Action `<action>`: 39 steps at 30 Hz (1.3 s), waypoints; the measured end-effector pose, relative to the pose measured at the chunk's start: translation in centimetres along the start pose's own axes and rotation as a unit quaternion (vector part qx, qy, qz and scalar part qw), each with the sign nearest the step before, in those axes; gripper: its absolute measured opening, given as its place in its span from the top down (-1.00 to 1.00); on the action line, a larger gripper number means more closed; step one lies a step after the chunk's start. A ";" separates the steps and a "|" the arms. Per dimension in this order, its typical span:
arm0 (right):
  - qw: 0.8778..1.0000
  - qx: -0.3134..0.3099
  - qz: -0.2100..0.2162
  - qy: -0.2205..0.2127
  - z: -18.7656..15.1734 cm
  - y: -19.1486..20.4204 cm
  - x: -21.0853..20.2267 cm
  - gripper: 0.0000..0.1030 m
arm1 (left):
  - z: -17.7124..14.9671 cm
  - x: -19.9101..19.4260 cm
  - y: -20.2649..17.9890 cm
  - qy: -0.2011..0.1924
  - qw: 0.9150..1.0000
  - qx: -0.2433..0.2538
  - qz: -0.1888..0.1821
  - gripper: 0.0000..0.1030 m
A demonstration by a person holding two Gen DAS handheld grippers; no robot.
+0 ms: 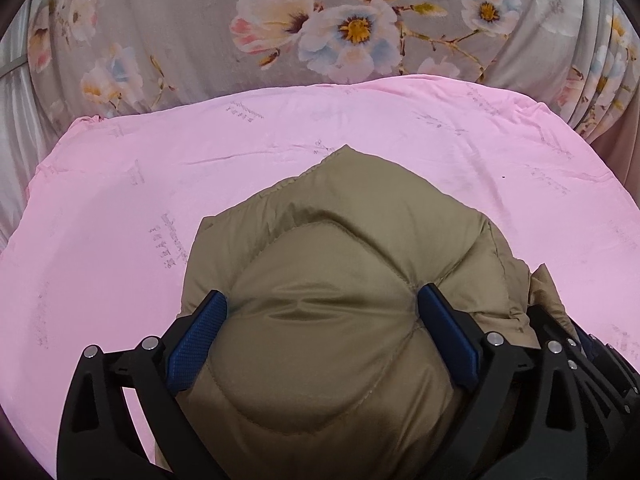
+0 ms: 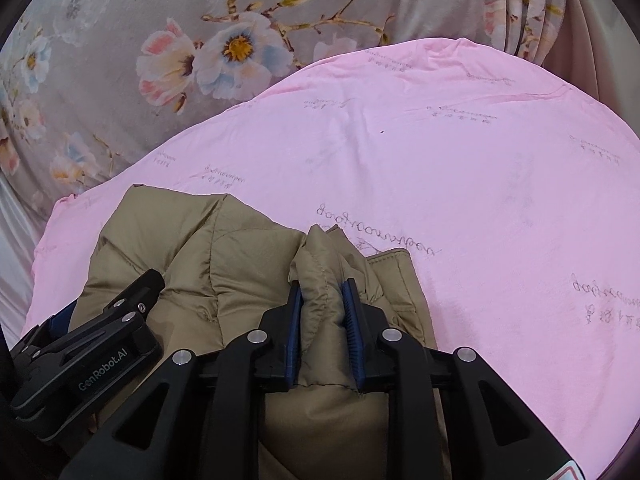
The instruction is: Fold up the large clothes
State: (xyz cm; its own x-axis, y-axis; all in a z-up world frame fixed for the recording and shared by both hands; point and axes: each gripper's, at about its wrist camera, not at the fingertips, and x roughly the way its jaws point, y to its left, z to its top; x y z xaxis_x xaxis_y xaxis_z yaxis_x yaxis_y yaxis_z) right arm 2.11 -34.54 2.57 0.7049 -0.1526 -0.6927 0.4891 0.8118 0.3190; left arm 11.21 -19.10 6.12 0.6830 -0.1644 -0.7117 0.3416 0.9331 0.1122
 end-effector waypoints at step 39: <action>0.994 -0.102 0.009 0.032 -11.8 0.8 -11.7 1.00 | -11.9 -10.9 4.2 0.060 0.997 0.018 -0.044 -0.70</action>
State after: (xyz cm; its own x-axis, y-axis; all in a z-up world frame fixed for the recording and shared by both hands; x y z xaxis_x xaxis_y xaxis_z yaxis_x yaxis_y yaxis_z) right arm -11.81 -25.46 3.36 0.6751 -0.1058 -0.7301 0.3580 0.9123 0.1989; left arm -2.44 -9.56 6.12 0.5685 -0.2035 -0.7971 0.4207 0.9046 0.0691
